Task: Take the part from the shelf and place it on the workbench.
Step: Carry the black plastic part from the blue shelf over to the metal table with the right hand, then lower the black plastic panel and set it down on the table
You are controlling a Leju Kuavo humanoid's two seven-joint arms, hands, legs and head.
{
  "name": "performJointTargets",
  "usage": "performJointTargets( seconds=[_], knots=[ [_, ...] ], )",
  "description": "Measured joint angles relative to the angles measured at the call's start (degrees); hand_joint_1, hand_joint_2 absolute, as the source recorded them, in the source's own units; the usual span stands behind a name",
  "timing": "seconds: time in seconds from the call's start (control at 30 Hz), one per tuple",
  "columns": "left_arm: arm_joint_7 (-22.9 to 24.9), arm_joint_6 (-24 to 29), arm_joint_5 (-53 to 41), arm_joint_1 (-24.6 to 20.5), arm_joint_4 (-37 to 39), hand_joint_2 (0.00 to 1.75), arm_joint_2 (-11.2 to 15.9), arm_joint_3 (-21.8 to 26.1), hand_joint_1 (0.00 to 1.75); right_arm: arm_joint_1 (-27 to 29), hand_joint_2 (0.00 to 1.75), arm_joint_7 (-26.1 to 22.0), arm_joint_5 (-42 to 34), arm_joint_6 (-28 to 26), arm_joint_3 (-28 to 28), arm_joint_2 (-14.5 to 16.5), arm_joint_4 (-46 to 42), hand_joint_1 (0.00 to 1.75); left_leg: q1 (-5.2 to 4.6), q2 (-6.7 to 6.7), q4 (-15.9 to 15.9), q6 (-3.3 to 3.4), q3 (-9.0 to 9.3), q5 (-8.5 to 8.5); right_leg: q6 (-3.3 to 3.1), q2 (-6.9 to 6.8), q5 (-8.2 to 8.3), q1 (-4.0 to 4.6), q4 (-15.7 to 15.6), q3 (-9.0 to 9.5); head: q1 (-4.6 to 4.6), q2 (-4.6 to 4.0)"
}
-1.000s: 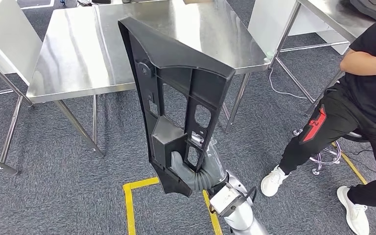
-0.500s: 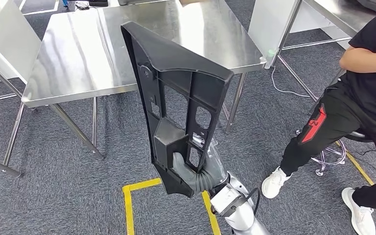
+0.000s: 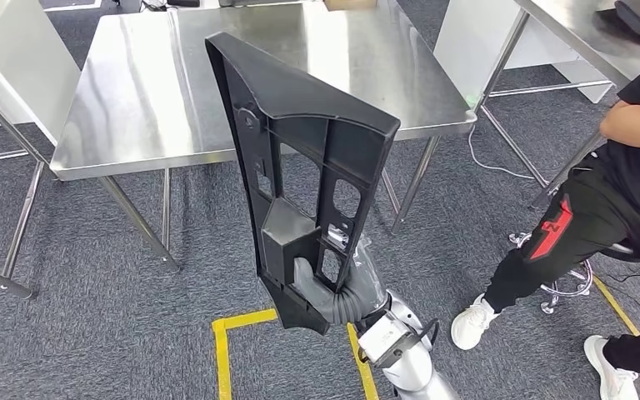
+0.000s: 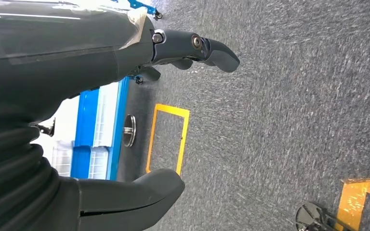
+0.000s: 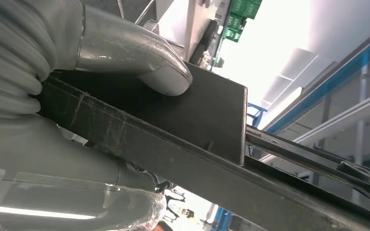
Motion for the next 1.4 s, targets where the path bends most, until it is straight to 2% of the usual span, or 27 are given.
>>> performJointTargets(
  seconds=[0.03,0.07,0.13,0.17,0.2,0.27,0.33,0.4,0.5,0.53,0.57,0.63,0.67,0.73,0.77,0.87,0.9,0.93,1.0,1.03,1.07,1.1,1.17,1.23,1.3,1.37,1.4],
  knots=[
    [0.0,0.0,0.0,0.03,0.0,1.75,-0.01,0.01,0.0,0.03,1.75,0.02,-0.01,-0.01,0.0,-0.03,0.05,1.75,-0.11,-0.12,0.01,0.06,0.24,-0.24,0.35,0.0,0.07,0.04,1.29,-1.35,-0.01,0.0],
    [0.0,0.0,0.0,0.05,0.0,1.75,-0.04,0.02,0.0,0.02,1.75,0.03,-0.02,-0.01,0.01,-0.04,0.1,1.75,-0.21,-0.25,0.02,0.06,0.6,-0.52,0.84,0.0,1.12,0.07,0.37,-1.6,-0.01,0.0],
    [0.0,0.0,0.0,0.06,0.0,1.75,-0.09,0.04,0.0,-0.03,1.75,0.04,-0.04,-0.02,0.02,-0.04,0.15,1.75,-0.3,-0.54,0.0,-0.09,1.58,-1.26,1.67,0.0,5.57,0.13,-7.08,0.75,0.01,0.0],
    [0.0,-0.01,0.0,0.06,0.0,1.75,-0.1,0.05,0.0,-0.05,1.75,0.04,-0.07,-0.02,0.02,-0.04,0.18,1.75,-0.38,-0.66,0.05,-0.27,2.09,-1.66,1.46,0.0,7.16,0.26,-10.86,2.06,0.0,0.0],
    [0.0,-0.02,0.0,0.04,0.0,1.75,-0.12,0.07,0.0,-0.08,1.75,0.05,-0.08,-0.02,0.03,-0.04,0.21,1.75,-0.45,-0.76,0.06,-0.53,2.39,-2.04,0.9,-0.01,8.08,0.47,-13.53,3.1,0.02,0.0],
    [0.0,-0.04,0.0,0.04,0.01,1.75,-0.16,0.1,0.0,-0.09,1.75,0.09,-0.11,-0.05,0.02,0.02,0.27,1.75,-0.58,-0.83,0.44,-1.14,2.78,-2.39,-0.71,0.01,8.27,0.81,-14.94,3.8,0.04,0.0],
    [0.0,-0.05,-0.03,0.01,-0.01,1.75,-0.16,0.11,0.0,-0.12,1.75,0.13,-0.12,-0.09,0.01,0.15,0.28,1.75,-0.54,-0.76,1.25,-1.66,2.85,-2.72,-1.51,0.07,8.72,0.42,-15.35,4.87,0.07,0.0],
    [0.0,-0.07,-0.07,-0.11,-0.02,1.75,-0.2,0.11,0.0,-0.28,1.75,0.12,-0.12,-0.1,0.04,0.37,0.28,1.75,-0.33,-0.54,4.55,-2.3,1.31,-4.13,-2.12,0.08,8.46,-0.03,-15.71,6.07,-0.03,0.0],
    [0.0,-0.11,-0.09,-0.1,-0.02,1.75,-0.16,0.11,0.0,-0.32,1.75,0.11,-0.12,-0.1,0.08,0.55,0.3,1.75,0.32,-0.29,14.14,-3.37,-5.08,-7.65,-2.68,0.13,7.73,-0.06,-15.76,6.84,-0.11,0.0],
    [0.0,-0.11,-0.09,-0.05,-0.02,1.75,-0.13,0.12,0.0,-0.25,1.75,0.11,-0.12,-0.1,0.08,0.55,0.3,1.75,0.53,-0.26,15.68,-3.62,-6.76,-7.75,-2.64,0.2,7.41,-0.09,-15.76,7.13,-0.12,0.0],
    [0.0,-0.11,-0.09,-0.02,-0.02,1.75,-0.09,0.13,0.0,-0.19,1.75,0.1,-0.13,-0.1,0.08,0.55,0.31,1.75,0.71,-0.21,15.21,-3.8,-7.41,-6.62,-2.5,0.28,7.04,-0.14,-15.76,7.57,-0.13,0.0],
    [0.0,-0.11,-0.09,-0.01,-0.02,1.75,-0.02,0.13,0.0,-0.14,1.75,0.11,-0.13,-0.1,0.09,0.57,0.31,1.75,1.03,0.06,8.85,-3.9,-5.77,-1.47,-2.06,0.37,6.1,-0.28,-15.78,8.74,-0.11,0.0],
    [0.0,-0.12,-0.09,-0.02,-0.02,1.75,0.01,0.13,0.0,-0.16,1.75,0.11,-0.13,-0.1,0.09,0.58,0.31,1.75,0.99,0.26,5.49,-3.88,-4.56,0.19,-1.76,0.36,5.65,-0.27,-15.81,9.34,-0.11,0.0],
    [0.0,-0.13,-0.09,-0.1,-0.01,1.75,0.04,0.13,0.0,-0.27,1.75,0.11,-0.12,-0.1,0.09,0.61,0.31,1.75,0.63,0.58,1.69,-3.18,-3.08,1.01,-1.01,0.34,4.91,-0.11,-15.95,9.77,-0.17,0.0],
    [0.0,-0.13,-0.09,-0.1,-0.01,1.75,0.05,0.13,0.0,-0.28,1.75,0.13,-0.12,-0.1,0.09,0.61,0.31,1.75,0.39,0.62,1.52,-2.65,-2.92,0.46,-0.6,0.34,4.8,0.01,-15.82,9.98,-0.21,0.0],
    [0.0,-0.13,-0.11,-0.03,-0.02,1.75,0.02,0.14,0.0,-0.32,1.75,0.15,-0.12,-0.11,0.08,0.59,0.3,1.75,0.29,0.56,0.9,-1.07,-1.52,0.79,0.44,0.28,4.24,0.09,-14.18,10.13,-0.19,0.0],
    [0.0,-0.13,-0.17,-0.08,-0.02,1.75,0.03,0.14,0.0,-0.41,1.75,0.17,-0.11,-0.11,0.08,0.6,0.29,1.75,0.29,0.52,0.77,-0.68,-1.0,0.67,0.49,0.24,3.63,0.06,-12.23,9.14,-0.14,0.0],
    [0.0,-0.13,-0.23,-0.13,-0.02,1.75,0.04,0.14,0.0,-0.46,1.75,0.28,-0.1,-0.13,0.1,0.6,0.3,1.75,0.27,0.48,0.67,-0.35,-0.64,0.53,0.38,0.2,2.67,0.0,-9.17,7.33,-0.11,0.0],
    [0.0,-0.16,-0.33,-0.14,-0.02,1.75,0.1,0.14,0.0,-0.37,1.75,0.53,-0.04,-0.14,0.13,0.56,0.3,1.75,0.1,0.32,0.67,0.07,-0.32,0.03,0.02,0.19,0.4,0.05,-1.77,2.3,-0.05,0.0],
    [0.0,-0.19,-0.33,-0.1,-0.02,1.75,0.09,0.14,0.0,-0.24,1.75,0.7,-0.01,-0.15,0.13,0.53,0.31,1.75,0.0,0.21,0.68,0.17,-0.1,-0.27,0.03,0.19,-0.19,0.07,0.49,0.24,-0.06,0.0],
    [0.0,-0.22,-0.33,-0.06,-0.02,1.75,0.07,0.14,0.0,-0.15,1.75,0.81,0.02,-0.15,0.11,0.5,0.31,1.75,-0.09,0.08,0.68,0.2,0.22,-0.6,0.26,0.18,0.2,0.09,0.78,-0.88,-0.05,0.0],
    [0.0,-0.26,-0.33,-0.02,-0.02,1.75,0.05,0.14,0.0,-0.09,1.75,0.9,0.05,-0.15,0.11,0.5,0.3,1.75,-0.17,-0.05,0.69,0.18,0.68,-0.95,0.64,0.18,1.69,0.09,-1.08,-0.9,-0.06,0.0],
    [0.0,-0.29,-0.34,-0.01,-0.02,1.75,-0.01,0.15,0.0,-0.08,1.75,0.97,0.08,-0.15,0.13,0.5,0.3,1.75,-0.24,-0.26,0.69,0.01,1.65,-1.71,1.23,0.18,6.43,0.2,-8.57,1.1,-0.04,0.0],
    [0.0,-0.37,-0.35,-0.02,-0.01,1.75,-0.09,0.18,0.0,-0.08,1.75,1.05,0.11,-0.15,0.13,0.52,0.3,1.75,-0.35,-0.37,0.67,-0.49,2.23,-2.45,0.33,0.13,8.44,0.67,-13.63,2.79,-0.04,0.0],
    [0.0,-0.46,-0.36,0.01,0.0,1.75,-0.15,0.23,0.0,-0.06,1.75,1.1,0.18,-0.16,0.1,0.57,0.28,1.75,-0.44,-0.35,1.09,-1.11,2.65,-2.74,-1.1,0.16,8.43,0.86,-14.59,3.37,-0.02,0.0],
    [0.0,-0.55,-0.41,0.0,0.0,1.75,-0.2,0.29,0.0,-0.07,1.75,1.1,0.22,-0.17,0.05,0.7,0.24,1.75,-0.37,-0.26,2.38,-1.61,2.69,-3.23,-1.81,0.27,8.89,0.36,-15.14,4.71,-0.02,0.0],
    [0.0,-0.59,-0.45,-0.05,0.0,1.75,-0.24,0.31,0.0,-0.14,1.75,1.1,0.23,-0.17,0.04,0.81,0.21,1.75,-0.28,-0.24,3.9,-1.88,2.07,-3.97,-2.08,0.27,8.78,0.18,-15.33,5.57,-0.11,0.0]
  ],
)
